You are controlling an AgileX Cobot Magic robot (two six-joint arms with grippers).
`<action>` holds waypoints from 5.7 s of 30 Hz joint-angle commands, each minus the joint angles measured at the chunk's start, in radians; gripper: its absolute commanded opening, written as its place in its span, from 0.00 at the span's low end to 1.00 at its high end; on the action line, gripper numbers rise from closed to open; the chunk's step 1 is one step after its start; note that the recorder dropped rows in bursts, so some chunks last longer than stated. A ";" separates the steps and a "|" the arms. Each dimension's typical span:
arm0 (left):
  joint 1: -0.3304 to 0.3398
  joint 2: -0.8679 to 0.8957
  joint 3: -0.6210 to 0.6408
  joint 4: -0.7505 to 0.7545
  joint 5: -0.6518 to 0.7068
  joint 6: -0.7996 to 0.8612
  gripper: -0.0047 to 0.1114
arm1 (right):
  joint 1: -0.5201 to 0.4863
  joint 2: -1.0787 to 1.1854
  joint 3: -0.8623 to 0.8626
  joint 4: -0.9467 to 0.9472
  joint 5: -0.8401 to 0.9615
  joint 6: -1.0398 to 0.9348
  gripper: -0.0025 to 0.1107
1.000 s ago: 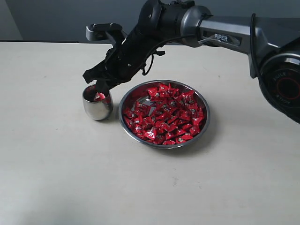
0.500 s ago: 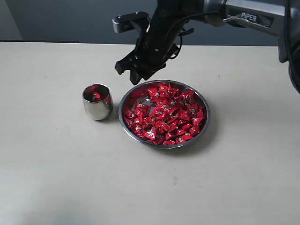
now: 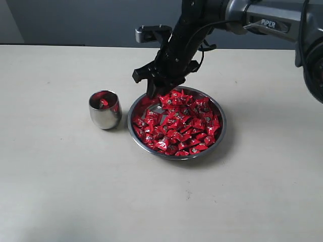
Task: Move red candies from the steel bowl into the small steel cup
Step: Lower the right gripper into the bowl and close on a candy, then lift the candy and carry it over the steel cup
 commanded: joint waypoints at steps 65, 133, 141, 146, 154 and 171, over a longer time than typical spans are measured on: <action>-0.001 -0.005 -0.008 0.002 -0.006 -0.002 0.04 | 0.018 0.061 0.003 0.034 0.103 -0.011 0.03; -0.001 -0.005 -0.008 0.002 -0.006 -0.002 0.04 | 0.018 0.068 0.082 0.000 0.174 -0.001 0.40; -0.001 -0.005 -0.008 0.002 -0.006 -0.002 0.04 | 0.018 0.051 0.082 0.000 0.174 -0.001 0.08; -0.001 -0.005 -0.008 0.002 -0.006 -0.002 0.04 | 0.018 0.012 0.082 0.000 0.174 -0.003 0.02; -0.001 -0.005 -0.008 0.002 -0.006 -0.002 0.04 | 0.018 -0.076 0.082 0.033 0.174 -0.024 0.01; -0.001 -0.005 -0.008 0.002 -0.006 -0.002 0.04 | 0.087 -0.054 0.082 0.446 -0.175 -0.188 0.01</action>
